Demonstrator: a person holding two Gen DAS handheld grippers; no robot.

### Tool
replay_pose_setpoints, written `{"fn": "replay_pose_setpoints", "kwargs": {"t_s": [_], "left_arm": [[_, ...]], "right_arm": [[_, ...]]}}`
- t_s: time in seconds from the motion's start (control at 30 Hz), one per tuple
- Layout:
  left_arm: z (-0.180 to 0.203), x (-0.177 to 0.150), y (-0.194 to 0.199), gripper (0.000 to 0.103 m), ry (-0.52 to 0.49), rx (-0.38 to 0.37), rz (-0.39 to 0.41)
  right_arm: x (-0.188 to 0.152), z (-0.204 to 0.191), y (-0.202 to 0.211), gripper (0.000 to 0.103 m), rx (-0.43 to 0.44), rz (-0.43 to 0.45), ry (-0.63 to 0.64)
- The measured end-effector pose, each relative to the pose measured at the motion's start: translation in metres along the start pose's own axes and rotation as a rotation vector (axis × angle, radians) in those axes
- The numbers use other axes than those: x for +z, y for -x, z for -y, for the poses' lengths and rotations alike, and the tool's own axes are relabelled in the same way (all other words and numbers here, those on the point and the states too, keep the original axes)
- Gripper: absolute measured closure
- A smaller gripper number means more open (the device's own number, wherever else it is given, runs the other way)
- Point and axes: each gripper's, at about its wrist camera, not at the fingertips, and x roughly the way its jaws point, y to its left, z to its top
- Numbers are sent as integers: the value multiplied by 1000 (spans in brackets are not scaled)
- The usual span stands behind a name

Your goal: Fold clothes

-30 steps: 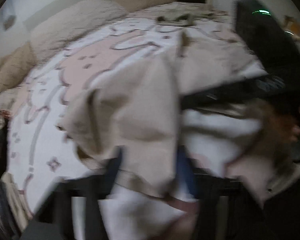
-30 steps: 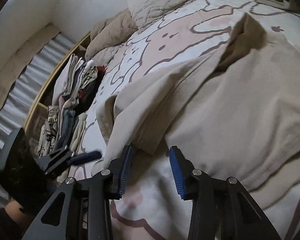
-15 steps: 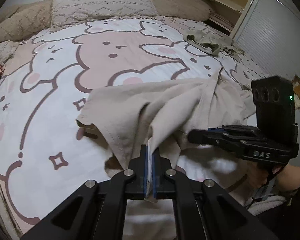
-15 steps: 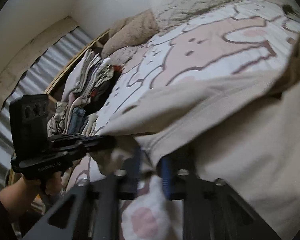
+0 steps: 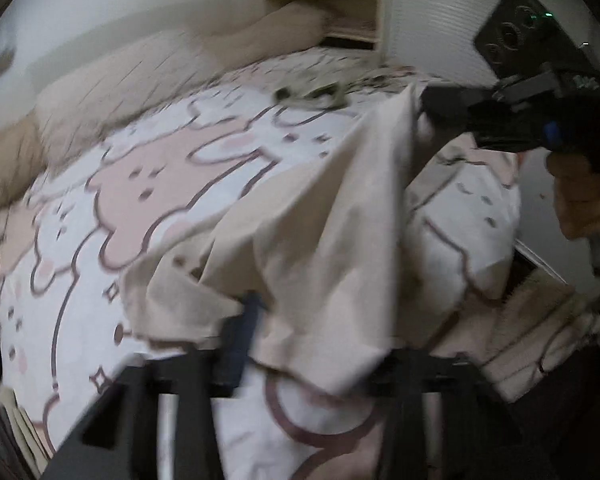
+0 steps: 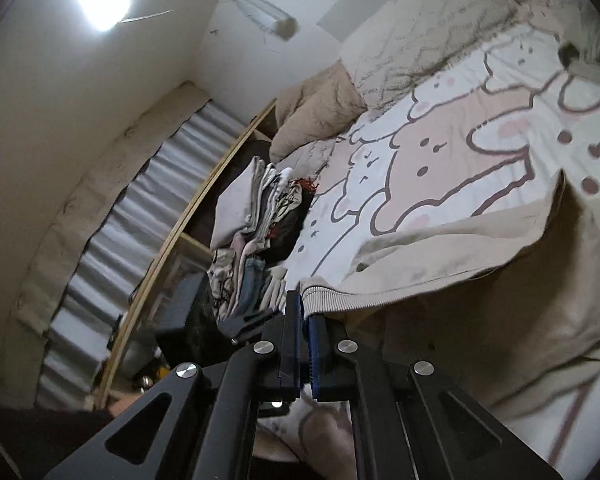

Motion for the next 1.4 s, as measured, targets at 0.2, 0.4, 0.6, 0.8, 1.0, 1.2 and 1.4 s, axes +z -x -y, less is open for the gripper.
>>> {"fn": "replay_pose_setpoints", "kwargs": {"t_s": [0.2,0.4,0.6,0.8,1.0,1.2,1.4], "left_arm": [[5,12,28,97,39,-32,41],[7,-4,29,97,97,8,-3],[15,-19,24,97,117,14,-29],[1,-27,21,97,185,27,-37],[5,-26,27,97,176,23,-14],[19,-37,16,97,124,3,-59],[23,-50,8,97,96,1,-98]], "right_arm": [[-21,3,17,99,-94,-33,31],[-40,13,10,99,-98,-72,-12],[-53,44,6,45,-206,-125,-175],[-57,45,16,43,-214,-121,-159],[-89,77,6,43,6,-164,-588],[-134,101,-24,43,222,-91,-1052],[-150,120,-50,43,95,-112,-1199]]}}
